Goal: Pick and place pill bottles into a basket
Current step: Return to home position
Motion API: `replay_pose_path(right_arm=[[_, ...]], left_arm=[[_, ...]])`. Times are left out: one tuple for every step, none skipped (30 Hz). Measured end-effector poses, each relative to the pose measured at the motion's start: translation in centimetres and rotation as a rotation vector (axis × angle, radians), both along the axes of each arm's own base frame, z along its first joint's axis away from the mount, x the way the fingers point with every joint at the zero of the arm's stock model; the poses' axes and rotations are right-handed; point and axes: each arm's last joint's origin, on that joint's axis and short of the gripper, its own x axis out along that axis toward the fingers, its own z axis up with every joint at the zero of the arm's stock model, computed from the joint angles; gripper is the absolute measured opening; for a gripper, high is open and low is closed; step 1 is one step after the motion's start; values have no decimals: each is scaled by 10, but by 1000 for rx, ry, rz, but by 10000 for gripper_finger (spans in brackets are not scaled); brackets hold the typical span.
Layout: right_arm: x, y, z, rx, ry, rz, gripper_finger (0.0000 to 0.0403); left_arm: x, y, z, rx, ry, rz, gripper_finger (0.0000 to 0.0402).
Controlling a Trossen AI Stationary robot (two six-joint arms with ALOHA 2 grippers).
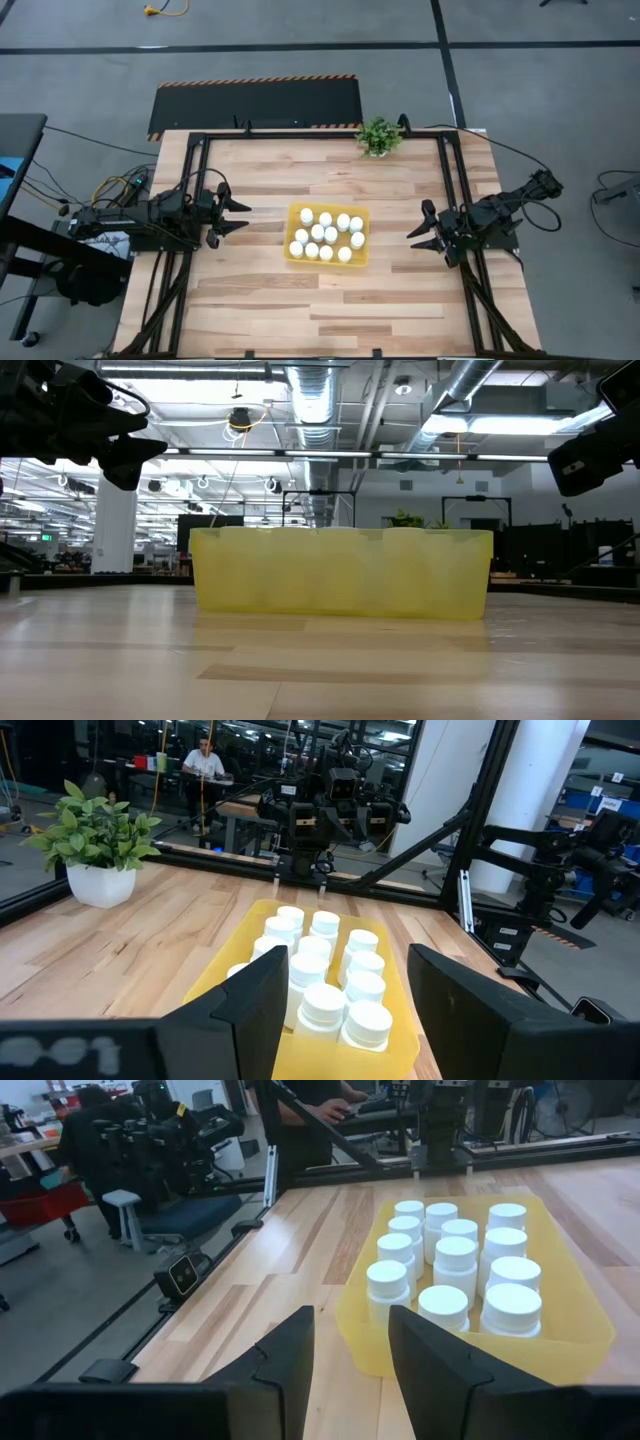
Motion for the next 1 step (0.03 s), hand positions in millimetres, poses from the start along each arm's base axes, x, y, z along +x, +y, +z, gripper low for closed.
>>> replay_pose_path(right_arm=[[0,0,0,0,0,0,124]], left_arm=[[0,0,0,0,0,-1,195]])
